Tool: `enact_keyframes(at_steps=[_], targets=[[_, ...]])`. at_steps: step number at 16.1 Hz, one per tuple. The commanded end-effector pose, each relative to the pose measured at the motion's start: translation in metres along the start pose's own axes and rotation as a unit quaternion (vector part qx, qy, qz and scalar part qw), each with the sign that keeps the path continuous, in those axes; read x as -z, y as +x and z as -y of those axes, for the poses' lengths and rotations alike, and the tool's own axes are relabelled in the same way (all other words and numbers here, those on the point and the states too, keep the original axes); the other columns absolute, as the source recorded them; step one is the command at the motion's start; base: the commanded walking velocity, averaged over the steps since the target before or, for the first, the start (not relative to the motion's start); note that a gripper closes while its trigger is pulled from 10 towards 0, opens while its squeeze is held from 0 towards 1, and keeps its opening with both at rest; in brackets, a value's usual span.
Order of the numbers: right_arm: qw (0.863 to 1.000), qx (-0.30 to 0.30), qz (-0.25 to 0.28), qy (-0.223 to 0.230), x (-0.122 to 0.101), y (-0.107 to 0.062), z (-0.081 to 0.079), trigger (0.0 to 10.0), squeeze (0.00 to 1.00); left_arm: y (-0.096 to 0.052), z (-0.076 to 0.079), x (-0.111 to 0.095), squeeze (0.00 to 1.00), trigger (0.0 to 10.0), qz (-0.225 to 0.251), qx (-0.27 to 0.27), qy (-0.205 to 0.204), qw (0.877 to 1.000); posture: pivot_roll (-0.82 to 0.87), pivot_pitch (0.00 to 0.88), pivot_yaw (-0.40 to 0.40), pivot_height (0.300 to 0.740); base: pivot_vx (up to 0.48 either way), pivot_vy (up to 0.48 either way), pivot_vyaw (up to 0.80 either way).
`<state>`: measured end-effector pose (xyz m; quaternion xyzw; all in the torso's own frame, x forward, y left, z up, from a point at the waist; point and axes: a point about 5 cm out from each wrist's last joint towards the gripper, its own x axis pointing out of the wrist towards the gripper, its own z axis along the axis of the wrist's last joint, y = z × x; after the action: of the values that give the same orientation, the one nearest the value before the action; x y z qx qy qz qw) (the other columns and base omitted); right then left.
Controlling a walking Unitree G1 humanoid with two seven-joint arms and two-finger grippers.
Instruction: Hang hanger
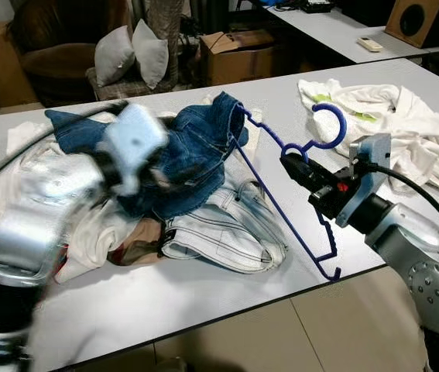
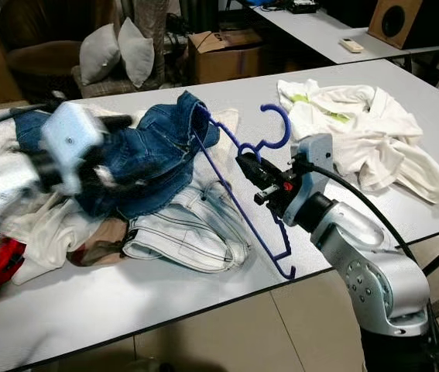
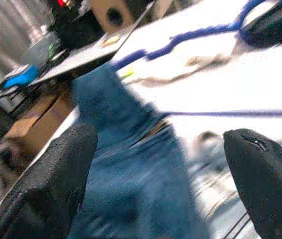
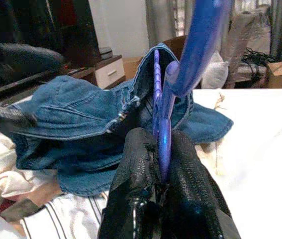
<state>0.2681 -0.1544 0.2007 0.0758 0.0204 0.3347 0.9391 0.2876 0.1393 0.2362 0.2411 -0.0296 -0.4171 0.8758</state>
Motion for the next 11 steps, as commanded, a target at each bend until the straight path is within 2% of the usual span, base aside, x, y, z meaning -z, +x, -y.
enact_keyframes(at_steps=[1,2,3,4,6,9,11], targets=[[1.000,-0.010,0.011,-0.003,-0.008,0.000,-0.003,10.0,0.00,0.012,0.007,-0.006,0.02,10.0,0.008,0.002,0.013,1.000,-0.12,0.000,0.018,0.740,0.000,0.000,0.00],[1.000,-0.014,0.014,0.000,-0.010,0.000,-0.003,10.0,0.00,0.030,0.021,-0.005,0.00,10.0,0.005,-0.001,0.024,1.000,-0.13,0.000,0.020,0.740,0.000,0.000,0.00],[1.000,-0.015,0.015,0.001,-0.011,0.000,-0.003,10.0,0.00,0.034,0.023,-0.004,0.00,10.0,-0.003,-0.006,0.030,1.000,-0.13,0.000,0.020,0.740,0.000,0.000,0.00],[1.000,-0.017,0.018,0.006,-0.013,-0.001,-0.003,10.0,0.00,0.040,0.025,0.003,0.00,10.0,-0.032,-0.020,0.046,0.998,-0.13,0.000,0.020,0.740,0.000,0.000,0.00],[0.999,-0.024,0.025,0.012,-0.015,-0.002,-0.004,10.0,0.00,0.044,0.017,0.014,0.00,10.0,-0.077,-0.082,0.083,0.990,-0.14,0.000,0.021,0.740,0.000,0.000,0.00],[0.999,-0.034,0.032,0.020,-0.018,-0.003,-0.006,10.0,0.00,0.054,0.012,0.014,0.00,10.0,-0.059,-0.172,0.069,0.981,-0.14,0.000,0.019,0.740,0.000,0.000,0.00],[0.998,-0.040,0.035,0.022,-0.019,-0.003,-0.008,10.0,0.00,0.060,0.007,0.013,0.00,10.0,-0.057,-0.239,0.080,0.966,-0.14,0.000,0.020,0.740,0.000,0.000,0.00]])
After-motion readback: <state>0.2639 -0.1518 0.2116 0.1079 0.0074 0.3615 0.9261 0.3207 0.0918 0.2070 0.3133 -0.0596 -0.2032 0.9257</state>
